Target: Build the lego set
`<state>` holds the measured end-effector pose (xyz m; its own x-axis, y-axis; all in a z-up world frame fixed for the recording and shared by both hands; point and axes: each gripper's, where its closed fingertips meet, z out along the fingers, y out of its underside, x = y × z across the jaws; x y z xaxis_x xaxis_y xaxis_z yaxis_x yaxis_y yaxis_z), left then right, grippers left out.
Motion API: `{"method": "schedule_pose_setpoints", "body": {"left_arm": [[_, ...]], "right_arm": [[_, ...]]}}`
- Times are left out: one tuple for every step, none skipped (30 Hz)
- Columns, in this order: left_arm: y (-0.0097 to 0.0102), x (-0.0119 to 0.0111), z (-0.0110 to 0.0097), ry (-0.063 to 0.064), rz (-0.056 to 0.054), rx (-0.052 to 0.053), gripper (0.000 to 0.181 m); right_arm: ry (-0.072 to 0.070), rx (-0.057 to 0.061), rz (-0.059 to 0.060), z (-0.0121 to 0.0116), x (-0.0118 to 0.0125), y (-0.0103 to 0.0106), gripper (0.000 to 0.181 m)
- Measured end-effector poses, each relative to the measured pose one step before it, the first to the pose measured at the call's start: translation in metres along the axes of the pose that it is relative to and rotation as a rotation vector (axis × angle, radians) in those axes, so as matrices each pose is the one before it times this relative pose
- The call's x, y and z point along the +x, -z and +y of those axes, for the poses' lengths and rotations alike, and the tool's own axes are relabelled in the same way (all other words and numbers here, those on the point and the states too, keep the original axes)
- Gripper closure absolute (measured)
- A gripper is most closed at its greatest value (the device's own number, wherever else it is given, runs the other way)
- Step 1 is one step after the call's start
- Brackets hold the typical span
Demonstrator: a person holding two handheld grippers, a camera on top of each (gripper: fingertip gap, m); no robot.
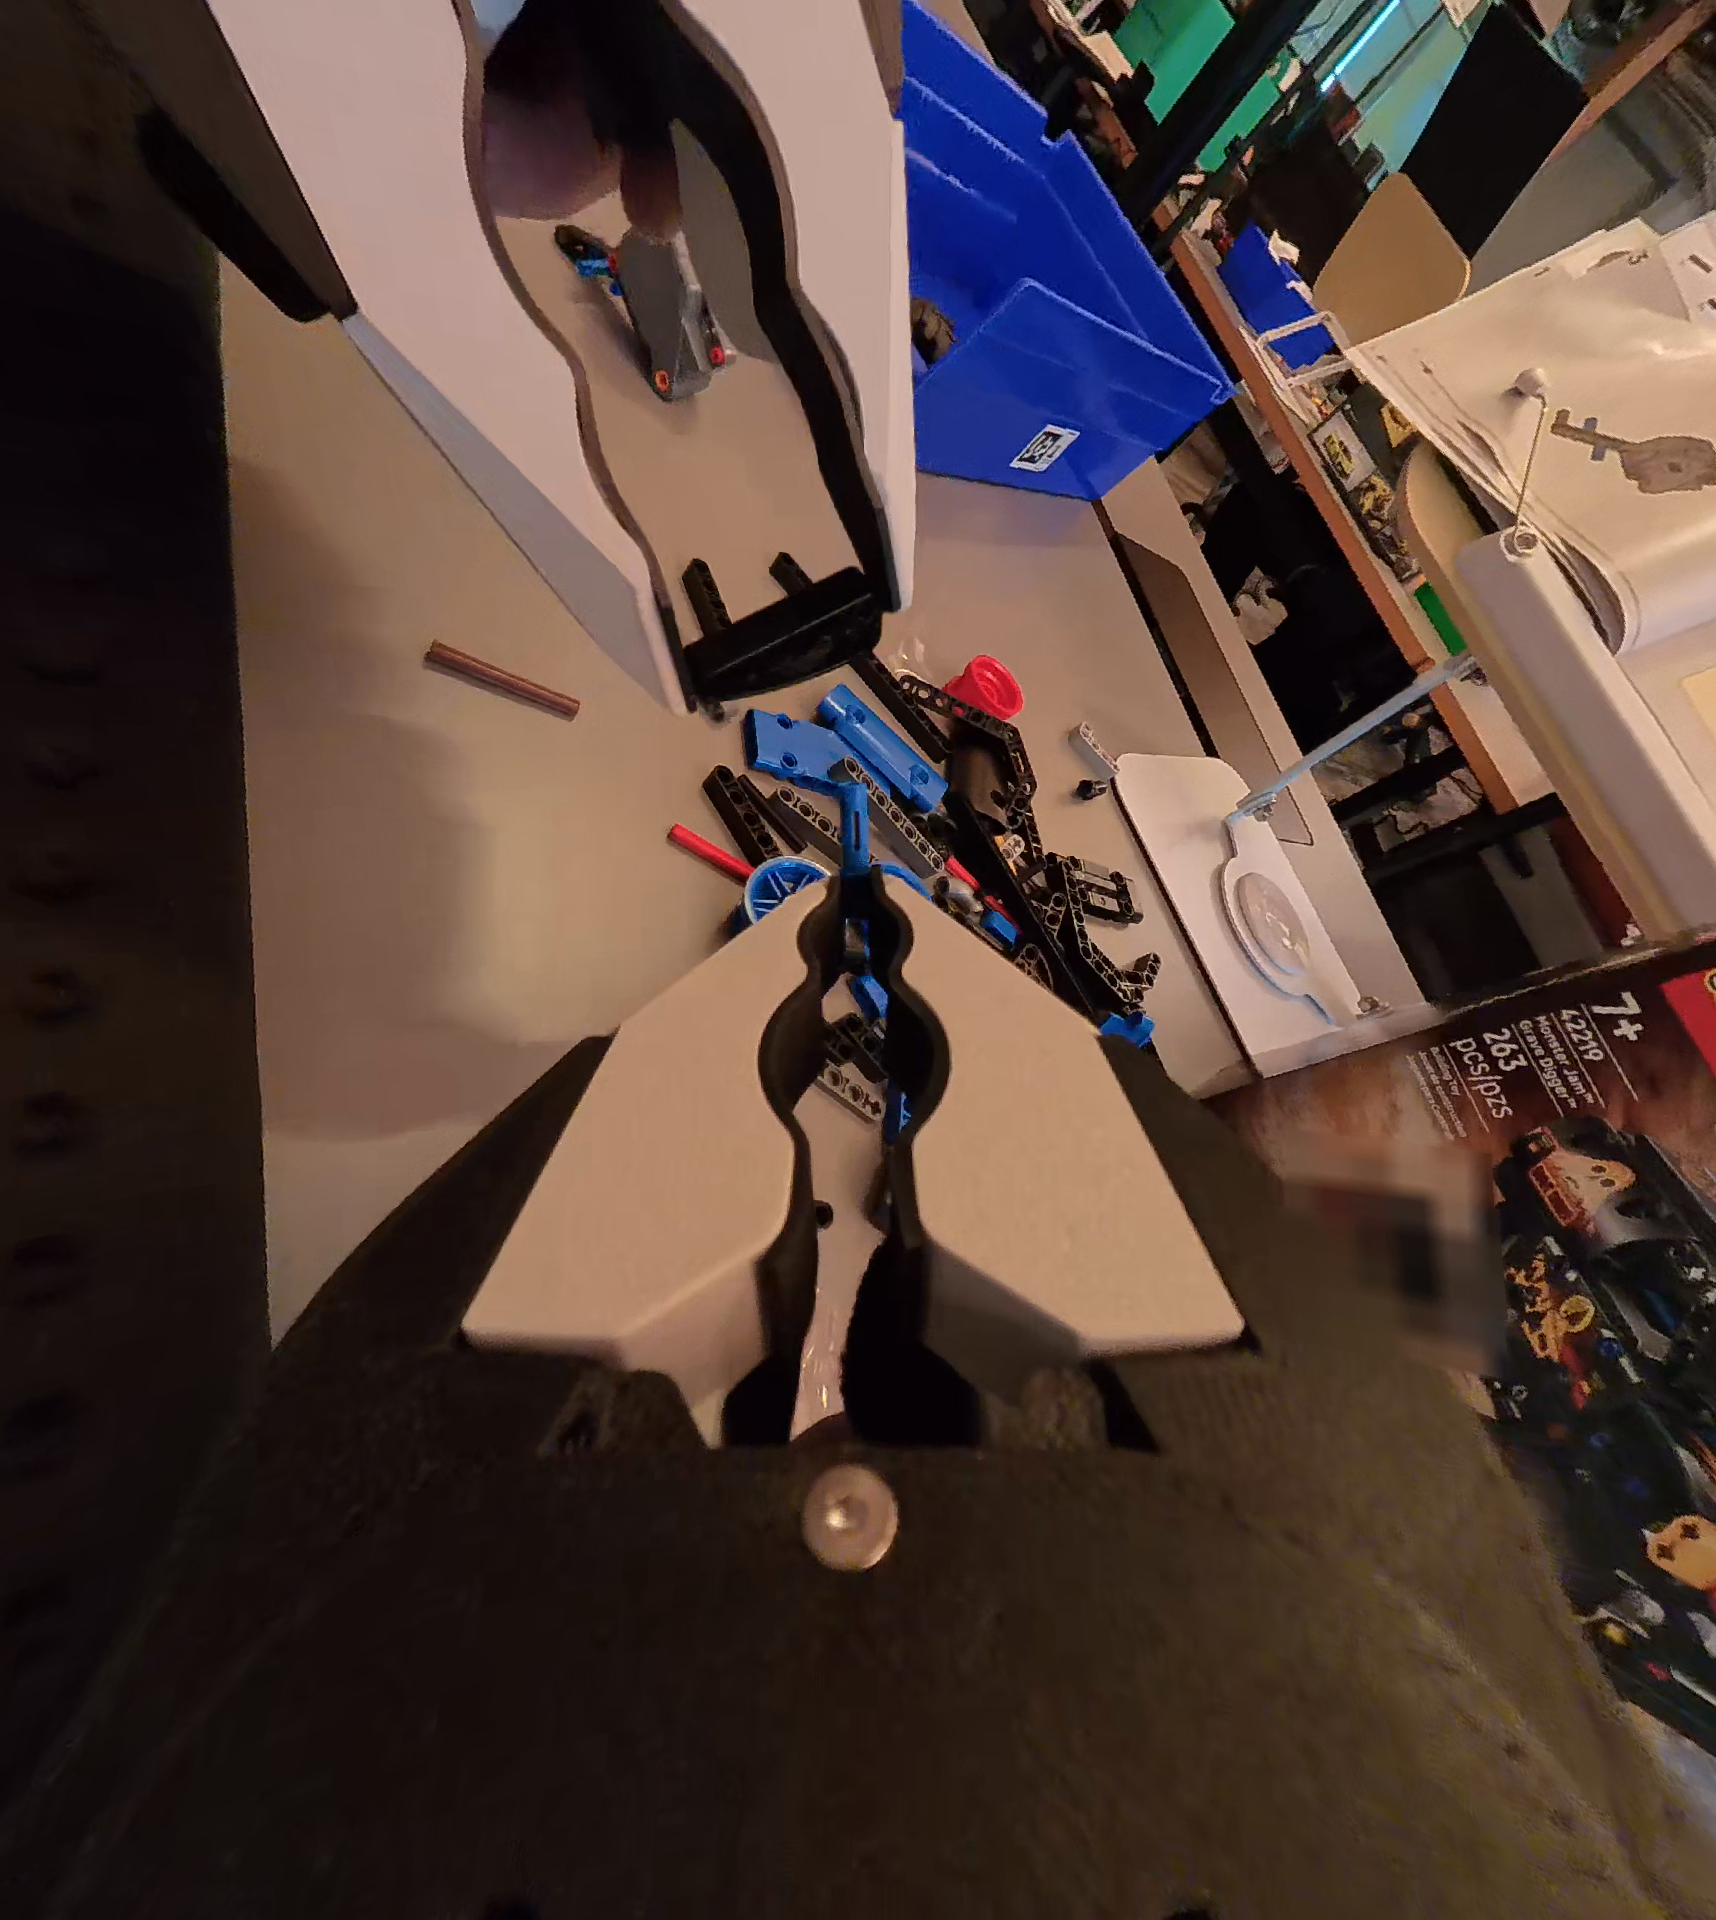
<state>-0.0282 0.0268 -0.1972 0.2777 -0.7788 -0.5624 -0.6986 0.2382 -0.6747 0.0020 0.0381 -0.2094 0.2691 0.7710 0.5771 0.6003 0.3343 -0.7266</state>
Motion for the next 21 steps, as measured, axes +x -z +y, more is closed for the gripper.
{"method": "schedule_pose_setpoints", "body": {"left_arm": [[-0.00142, 0.00204, 0.00044, 0.0152, 0.0154, 0.0091, 0.143], [-0.00235, 0.00298, 0.0025, 0.0079, 0.0153, -0.0004, 0.143], [-0.00274, 0.00366, 0.00304, 0.009, 0.0184, -0.0049, 0.143], [-0.003, 0.00369, 0.00232, 0.0127, 0.0179, 0.0001, 0.143], [-0.00346, 0.00467, 0.00186, 0.0186, 0.0248, 0.0019, 0.143], [-0.00469, 0.00709, 0.00219, 0.0282, 0.0398, -0.0038, 0.143], [-0.00554, 0.00682, 0.00118, 0.0266, 0.035, 0.0014, 0.142], [-0.00591, 0.0057, 0.00027, 0.0148, 0.0239, 0.0086, 0.142], [-0.00657, 0.00556, 0.0023, 0.0102, 0.0259, -0.0027, 0.142], [-0.00686, 0.00454, 0.00565, 0.0058, 0.0275, -0.0235, 0.142], [-0.00596, 0.00147, 0.00571, 0.0049, 0.012, -0.0215, 0.142], [-0.00488, 0.0007, 0.00556, 0.0148, 0.0119, -0.0179, 0.142], [-0.00345, 0.00326, 0.00646, 0.0215, 0.0316, -0.0242, 0.143], [-0.00233, 0.00069, 0.00681, 0.0109, 0.0136, -0.0267, 0.142], [-0.00102, -0.00129, 0.00592, 0.0009, -0.0017, -0.0191, 0.142], [0.00112, 0.0002, 0.00043, 0.0151, 0.0104, 0.0135, 0.142], [0.00172, -0.00034, 0.00169, 0.0265, 0.0127, -0.0006, 0.142], [0.00189, -0.00031, 0.00297, 0.0139, 0.0109, -0.0088, 0.143], [0.00151, -0.00077, 0.00437, 0.0043, 0.0039, -0.0122, 0.142], [0.0016, -0.00099, 0.00198, 0.0165, 0.0016, 0.0061, 0.143], [0.00119, 0.0005, 0.00148, 0.0178, 0.0079, 0.0063, 0.142]], "right_arm": [[-0.0092, 0.0048, 0.0002, -0.0001, 0.00116, 0.0007, 0.18], [-0.0078, 0.0037, 0.0009, -0.00009, 0.00111, 0.0007, 0.18], [-0.0057, 0.0019, 0.0019, 0.00026, 0.00116, 0.00056, 0.18], [-0.0051, 0.0004, 0.0008, 0.00052, 0.00097, 0.00039, 0.18], [-0.0052, -0.0004, -0.0002, 0.00074, 0.00059, 0.00019, 0.18], [-0.0039, -0.0009, 0.0003, 0.00066, 0.00062, 0.00012, 0.18], [-0.0027, -0.0002, 0.0007, 0.00038, 0.00059, 0.00027, 0.18], [-0.0039, 0.0008, -0.0004, 0.0002, 0.00049, 0.00018, 0.18], [-0.0049, 0.0013, -0.0014, 0.00018, 0.0003, 0.00023, 0.18], [-0.0042, 0.0007, -0.0014, 0.00039, 0.00029, 0.00007, 0.18], [-0.0027, -0.0005, -0.0005, 0.00044, 0.00025, 0.00007, 0.18], [-0.0018, -0.0008, -0.0002, 0.00057, 0.00031, 0.00006, 0.18], [-0.0019, -0.0007, 0.0002, 0.00041, 0.00039, 0.0, 0.18], [-0.0019, -0.0004, 0.0004, 0.00047, 0.0004, 0.00019, 0.18], [-0.0021, 0.0001, 0.0005, 0.00029, 0.0005, 0.00006, 0.18], [-0.0027, 0.0011, 0.0002, 0.00007, 0.00033, 0.00021, 0.18], [-0.003, 0.0019, -0.0009, -0.00012, 0.00022, 0.0002, 0.18], [-0.0024, 0.0022, -0.0013, -0.00033, 0.00014, 0.00019, 0.18], [-0.0016, 0.0022, -0.0013, -0.00026, -0.00002, 0.00009, 0.18], [-0.0008, 0.0017, -0.0008, -0.00036, -0.00012, 0.00009, 0.18], [-0.0001, 0.0012, -0.0006, -0.00028, -0.00012, 0.0, 0.18]]}}
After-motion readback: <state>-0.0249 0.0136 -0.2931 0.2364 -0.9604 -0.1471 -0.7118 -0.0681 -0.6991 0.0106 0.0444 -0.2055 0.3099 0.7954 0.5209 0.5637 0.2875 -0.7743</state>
